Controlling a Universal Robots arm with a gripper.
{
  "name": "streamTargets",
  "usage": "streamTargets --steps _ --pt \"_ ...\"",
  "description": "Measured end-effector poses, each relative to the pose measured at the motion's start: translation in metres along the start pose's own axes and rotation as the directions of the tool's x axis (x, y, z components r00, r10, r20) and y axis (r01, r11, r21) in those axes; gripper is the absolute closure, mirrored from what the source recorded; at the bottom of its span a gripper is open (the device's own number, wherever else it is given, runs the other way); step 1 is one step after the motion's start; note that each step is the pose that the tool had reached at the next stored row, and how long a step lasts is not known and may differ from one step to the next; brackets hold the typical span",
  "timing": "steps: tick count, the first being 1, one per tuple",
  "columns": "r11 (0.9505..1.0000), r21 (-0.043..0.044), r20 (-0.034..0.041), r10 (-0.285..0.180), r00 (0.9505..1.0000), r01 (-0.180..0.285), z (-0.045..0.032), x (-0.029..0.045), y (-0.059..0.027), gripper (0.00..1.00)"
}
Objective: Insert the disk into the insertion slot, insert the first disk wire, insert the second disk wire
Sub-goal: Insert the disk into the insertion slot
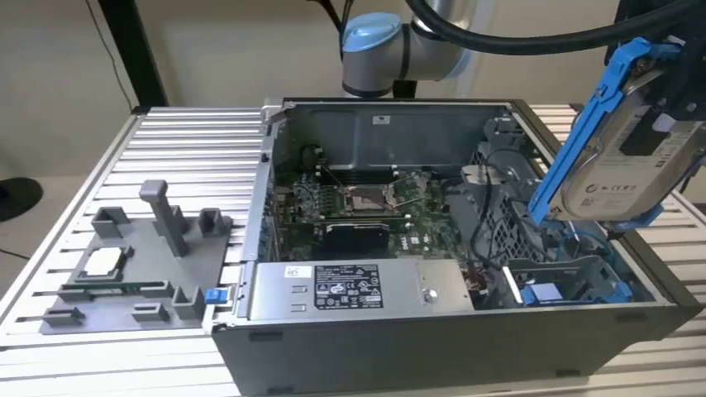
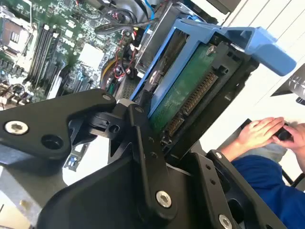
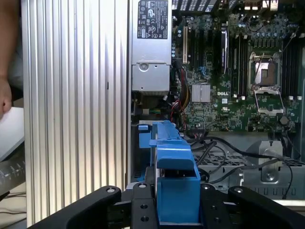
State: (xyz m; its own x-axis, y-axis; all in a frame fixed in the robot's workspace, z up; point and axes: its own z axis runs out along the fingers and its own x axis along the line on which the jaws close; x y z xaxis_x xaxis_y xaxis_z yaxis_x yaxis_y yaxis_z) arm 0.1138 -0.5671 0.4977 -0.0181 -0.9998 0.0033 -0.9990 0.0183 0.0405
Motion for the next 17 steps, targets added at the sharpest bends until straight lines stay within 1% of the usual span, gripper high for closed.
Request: streamTargets --steps 8,17 --pt "1.0000 0.0000 0.0002 0.000 1.0000 0.000 0.0012 0.0000 0.0000 1.00" --pt "1.0000 -0.0001 -0.0001 0.000 1.0000 0.000 0.0073 -0.0001 -0.0003 1.00"
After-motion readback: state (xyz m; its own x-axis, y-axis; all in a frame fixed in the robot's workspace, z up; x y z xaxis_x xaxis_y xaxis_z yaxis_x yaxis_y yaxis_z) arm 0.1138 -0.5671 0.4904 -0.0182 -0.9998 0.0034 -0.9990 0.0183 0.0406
